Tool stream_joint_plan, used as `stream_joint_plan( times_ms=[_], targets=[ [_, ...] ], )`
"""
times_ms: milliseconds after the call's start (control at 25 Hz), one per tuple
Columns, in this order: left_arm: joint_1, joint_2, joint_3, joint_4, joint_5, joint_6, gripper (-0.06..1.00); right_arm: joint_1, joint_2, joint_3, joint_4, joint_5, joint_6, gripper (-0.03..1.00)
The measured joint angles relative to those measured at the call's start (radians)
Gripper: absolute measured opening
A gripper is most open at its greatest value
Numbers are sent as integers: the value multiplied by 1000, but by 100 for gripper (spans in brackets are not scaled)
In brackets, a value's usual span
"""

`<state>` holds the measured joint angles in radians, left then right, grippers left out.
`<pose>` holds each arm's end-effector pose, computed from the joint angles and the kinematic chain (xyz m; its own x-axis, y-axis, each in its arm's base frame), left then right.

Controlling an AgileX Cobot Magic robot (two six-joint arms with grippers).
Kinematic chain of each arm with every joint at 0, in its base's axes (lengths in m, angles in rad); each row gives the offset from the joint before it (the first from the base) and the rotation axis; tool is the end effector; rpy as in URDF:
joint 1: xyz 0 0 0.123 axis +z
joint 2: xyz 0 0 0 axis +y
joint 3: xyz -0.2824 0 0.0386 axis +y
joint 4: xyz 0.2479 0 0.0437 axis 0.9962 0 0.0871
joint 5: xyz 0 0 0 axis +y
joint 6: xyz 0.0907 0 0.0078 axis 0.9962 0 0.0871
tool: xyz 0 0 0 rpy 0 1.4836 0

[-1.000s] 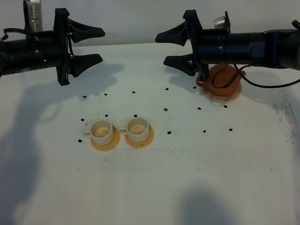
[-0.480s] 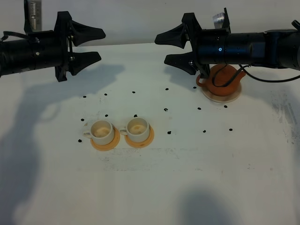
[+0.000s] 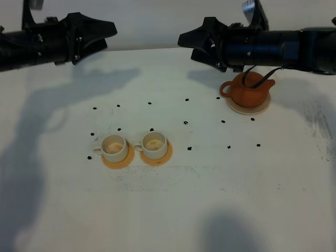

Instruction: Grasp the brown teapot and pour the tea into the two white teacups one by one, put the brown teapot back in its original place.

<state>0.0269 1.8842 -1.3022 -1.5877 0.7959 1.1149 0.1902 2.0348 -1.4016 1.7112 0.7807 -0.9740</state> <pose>0.4130 -0.0540 0.2507 -0.6917 -0.3419 -0.6361 0.3337 0.6299 -0.7014 0.4264 0.1468 0.2209 -0.8177 0.3630 -0.4468 -0.2580 0.4628 0.8481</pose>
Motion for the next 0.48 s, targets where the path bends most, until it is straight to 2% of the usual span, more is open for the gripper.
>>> stream_joint_plan(
  times_ms=[240, 480],
  targets=[
    [0, -113, -11, 203, -138, 50, 56, 1, -64, -17, -190, -133, -18, 54],
    [0, -227, -11, 450, -241, -35, 56, 11, -116, -19, -349, -211, -1, 54]
  ],
)
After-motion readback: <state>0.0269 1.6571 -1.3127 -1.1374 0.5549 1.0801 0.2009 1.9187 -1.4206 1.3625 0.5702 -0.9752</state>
